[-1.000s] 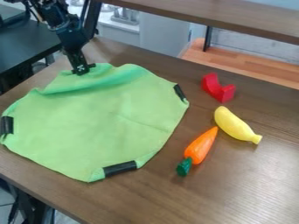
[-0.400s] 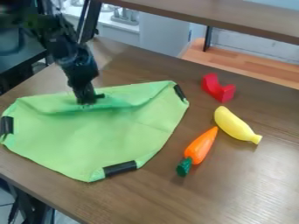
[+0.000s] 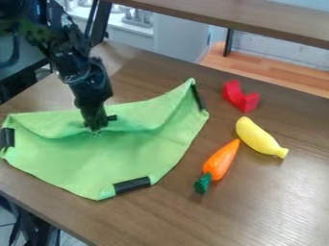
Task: Fold the cloth from top left to bottom right
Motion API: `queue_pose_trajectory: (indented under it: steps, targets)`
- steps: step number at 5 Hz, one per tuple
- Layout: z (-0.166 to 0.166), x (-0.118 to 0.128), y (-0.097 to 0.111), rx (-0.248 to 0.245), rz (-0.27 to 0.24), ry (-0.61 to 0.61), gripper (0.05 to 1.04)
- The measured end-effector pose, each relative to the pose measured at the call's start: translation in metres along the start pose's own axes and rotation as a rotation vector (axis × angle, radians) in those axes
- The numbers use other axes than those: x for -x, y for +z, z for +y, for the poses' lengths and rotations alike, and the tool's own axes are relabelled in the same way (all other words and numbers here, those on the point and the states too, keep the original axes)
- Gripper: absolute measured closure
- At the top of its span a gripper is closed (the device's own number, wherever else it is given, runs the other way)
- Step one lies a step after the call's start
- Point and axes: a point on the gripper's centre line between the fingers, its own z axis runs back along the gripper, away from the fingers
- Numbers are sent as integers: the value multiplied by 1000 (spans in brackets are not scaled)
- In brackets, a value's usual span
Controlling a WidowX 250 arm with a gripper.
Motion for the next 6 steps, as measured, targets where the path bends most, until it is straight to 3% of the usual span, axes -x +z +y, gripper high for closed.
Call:
queue_pose_trajectory:
  steps: [2, 3, 5, 6]
  targets:
    - [-37, -12, 6, 36, 37, 12, 1029]
    - [-59, -15, 1, 58, 76, 15, 1029]
    - [-98, -20, -7, 84, 108, 11, 1010]
    - [-107, -23, -2, 200, 134, 69, 858]
